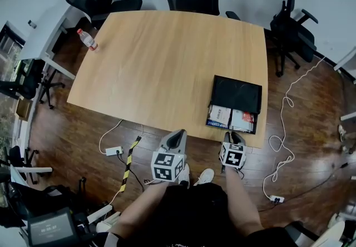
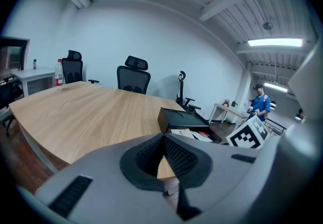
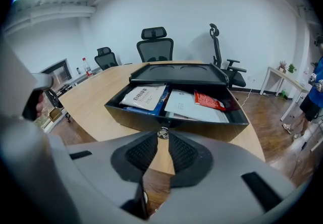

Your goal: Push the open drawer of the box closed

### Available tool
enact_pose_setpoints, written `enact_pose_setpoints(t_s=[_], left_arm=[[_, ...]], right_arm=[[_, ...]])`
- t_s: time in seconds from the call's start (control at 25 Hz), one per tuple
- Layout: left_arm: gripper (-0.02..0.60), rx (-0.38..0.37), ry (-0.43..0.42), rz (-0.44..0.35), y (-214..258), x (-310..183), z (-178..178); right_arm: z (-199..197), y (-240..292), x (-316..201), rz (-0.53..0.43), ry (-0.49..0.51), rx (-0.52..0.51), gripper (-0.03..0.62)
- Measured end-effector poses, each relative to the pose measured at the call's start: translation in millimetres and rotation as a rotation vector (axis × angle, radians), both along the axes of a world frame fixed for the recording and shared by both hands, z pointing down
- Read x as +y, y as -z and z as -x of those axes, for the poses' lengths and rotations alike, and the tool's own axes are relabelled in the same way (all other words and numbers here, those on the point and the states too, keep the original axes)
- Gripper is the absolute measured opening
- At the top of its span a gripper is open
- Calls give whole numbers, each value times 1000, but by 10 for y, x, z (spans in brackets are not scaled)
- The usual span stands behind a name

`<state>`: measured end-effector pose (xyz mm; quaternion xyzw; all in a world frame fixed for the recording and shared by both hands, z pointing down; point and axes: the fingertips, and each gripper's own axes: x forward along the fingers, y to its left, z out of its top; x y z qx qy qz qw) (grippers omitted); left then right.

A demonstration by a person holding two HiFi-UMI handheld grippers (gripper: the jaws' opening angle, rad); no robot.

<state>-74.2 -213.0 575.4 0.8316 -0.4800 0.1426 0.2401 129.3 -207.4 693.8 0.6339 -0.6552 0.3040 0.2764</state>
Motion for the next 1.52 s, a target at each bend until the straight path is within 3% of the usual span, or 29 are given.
enact_pose_setpoints(t_s=[0.96,1.52], left_arm=[[0,-47,103,4,-27,-31,288],[0,-55,125,4,-16,38,356]], right_arm=[[-179,81,-846,-62,54,79,73],[-178,83,-968,-85,68,78,74]])
